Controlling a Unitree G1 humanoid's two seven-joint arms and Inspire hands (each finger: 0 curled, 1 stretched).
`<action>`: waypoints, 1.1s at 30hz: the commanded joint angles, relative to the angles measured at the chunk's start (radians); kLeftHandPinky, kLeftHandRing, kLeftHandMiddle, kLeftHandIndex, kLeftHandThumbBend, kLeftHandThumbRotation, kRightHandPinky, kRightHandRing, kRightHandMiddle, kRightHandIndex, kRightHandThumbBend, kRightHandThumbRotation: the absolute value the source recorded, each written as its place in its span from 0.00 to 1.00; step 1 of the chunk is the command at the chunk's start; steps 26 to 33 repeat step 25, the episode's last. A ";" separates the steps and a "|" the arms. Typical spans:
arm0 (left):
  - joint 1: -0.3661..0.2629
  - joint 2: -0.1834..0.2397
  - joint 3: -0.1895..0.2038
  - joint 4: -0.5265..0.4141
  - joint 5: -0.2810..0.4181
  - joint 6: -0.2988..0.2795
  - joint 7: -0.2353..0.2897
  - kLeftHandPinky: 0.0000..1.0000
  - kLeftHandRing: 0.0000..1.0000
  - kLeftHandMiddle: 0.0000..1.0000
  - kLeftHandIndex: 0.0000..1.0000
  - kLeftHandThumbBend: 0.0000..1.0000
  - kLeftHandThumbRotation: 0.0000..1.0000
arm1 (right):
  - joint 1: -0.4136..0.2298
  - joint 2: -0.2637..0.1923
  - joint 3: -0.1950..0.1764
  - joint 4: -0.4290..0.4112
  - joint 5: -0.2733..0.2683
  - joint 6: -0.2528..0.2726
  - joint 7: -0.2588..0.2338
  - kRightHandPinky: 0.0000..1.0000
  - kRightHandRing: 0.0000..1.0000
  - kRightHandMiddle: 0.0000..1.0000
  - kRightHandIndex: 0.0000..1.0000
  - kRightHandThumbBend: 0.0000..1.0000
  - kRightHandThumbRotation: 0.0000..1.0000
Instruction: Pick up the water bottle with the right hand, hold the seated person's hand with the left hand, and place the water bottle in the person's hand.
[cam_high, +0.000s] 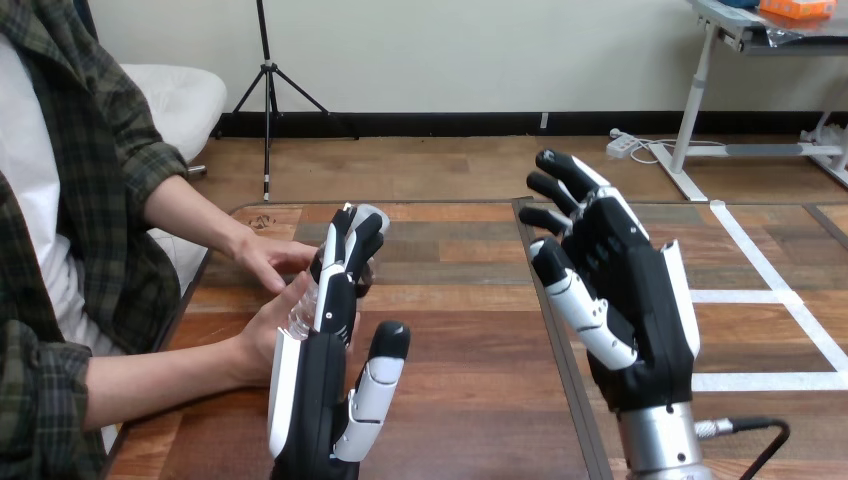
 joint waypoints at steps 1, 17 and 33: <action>-0.031 -0.014 0.012 -0.009 0.008 -0.027 -0.007 0.98 0.93 0.94 1.00 0.47 1.00 | -0.014 0.019 0.005 -0.034 0.022 0.008 0.010 0.76 0.85 0.87 0.80 0.58 0.47; -0.031 -0.015 0.016 -0.015 -0.006 -0.040 -0.032 0.98 0.92 0.95 1.00 0.44 1.00 | 0.012 0.028 0.007 -0.025 0.016 0.015 0.016 0.75 0.83 0.86 0.78 0.54 0.46; -0.029 -0.016 0.017 -0.018 -0.015 -0.038 -0.045 0.98 0.92 0.94 1.00 0.40 1.00 | 0.015 0.030 0.005 -0.022 0.005 0.014 0.010 0.74 0.82 0.85 0.78 0.53 0.45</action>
